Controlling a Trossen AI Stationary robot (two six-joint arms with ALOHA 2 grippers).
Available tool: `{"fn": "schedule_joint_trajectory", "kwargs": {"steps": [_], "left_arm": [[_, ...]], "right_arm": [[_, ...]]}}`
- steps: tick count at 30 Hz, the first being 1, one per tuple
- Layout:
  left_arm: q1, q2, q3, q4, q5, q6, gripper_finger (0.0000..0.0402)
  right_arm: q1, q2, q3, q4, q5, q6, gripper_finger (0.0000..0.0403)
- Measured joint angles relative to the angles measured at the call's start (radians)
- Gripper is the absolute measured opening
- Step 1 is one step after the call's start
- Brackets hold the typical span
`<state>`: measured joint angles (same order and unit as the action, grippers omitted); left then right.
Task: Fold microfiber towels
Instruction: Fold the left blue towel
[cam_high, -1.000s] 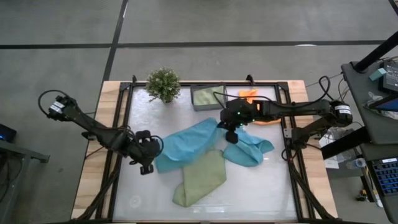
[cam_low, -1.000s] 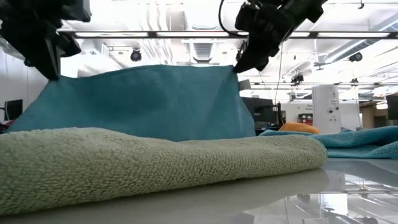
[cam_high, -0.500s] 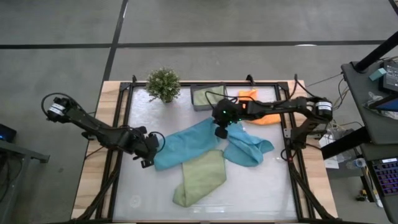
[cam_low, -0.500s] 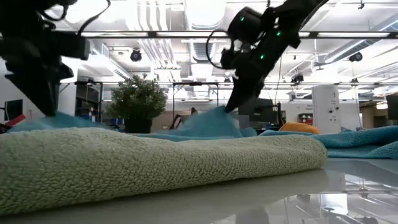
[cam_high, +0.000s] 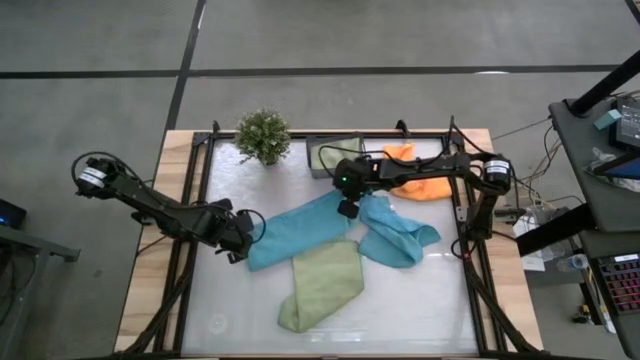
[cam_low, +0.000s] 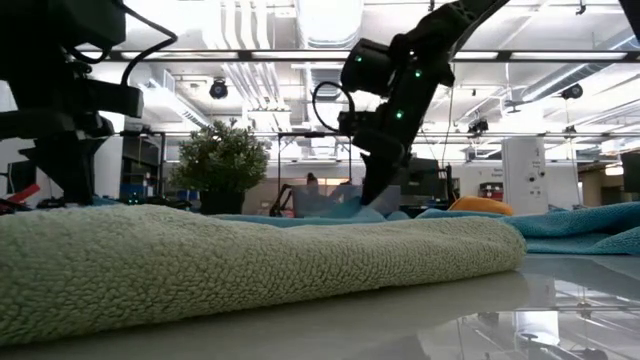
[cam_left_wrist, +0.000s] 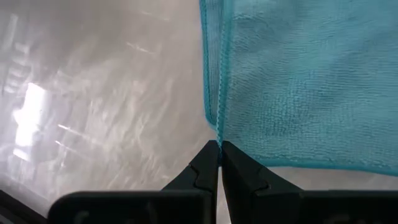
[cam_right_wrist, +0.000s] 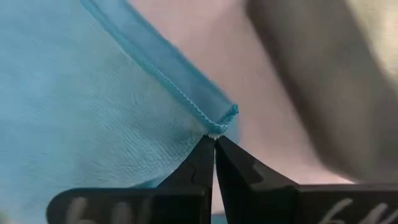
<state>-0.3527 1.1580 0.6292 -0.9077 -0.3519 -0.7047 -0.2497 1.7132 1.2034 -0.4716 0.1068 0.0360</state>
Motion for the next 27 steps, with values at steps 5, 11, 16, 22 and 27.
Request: {"fn": "schedule_joint_trajectory", "kwargs": {"steps": [5,11,16,22,27], "left_arm": [[0.000,0.000,0.000,-0.008,0.000,-0.069,0.0000],[0.000,0.000,-0.001,-0.019,0.001,-0.095,0.0000],[0.000,0.000,-0.001,-0.021,0.001,-0.102,0.0000],[0.000,0.000,-0.001,-0.025,-0.025,-0.104,0.0000],[0.000,0.000,-0.001,-0.023,-0.025,-0.127,0.0009]], "right_arm": [[0.000,0.001,0.025,-0.035,0.100,-0.001,0.0009],[0.000,-0.001,0.031,-0.003,0.102,-0.011,0.0009],[0.000,-0.001,0.030,0.018,0.102,-0.011,0.0009],[0.000,0.000,0.030,0.042,0.102,-0.021,0.0009],[0.000,0.000,0.030,0.043,0.102,-0.011,0.0027]]}}
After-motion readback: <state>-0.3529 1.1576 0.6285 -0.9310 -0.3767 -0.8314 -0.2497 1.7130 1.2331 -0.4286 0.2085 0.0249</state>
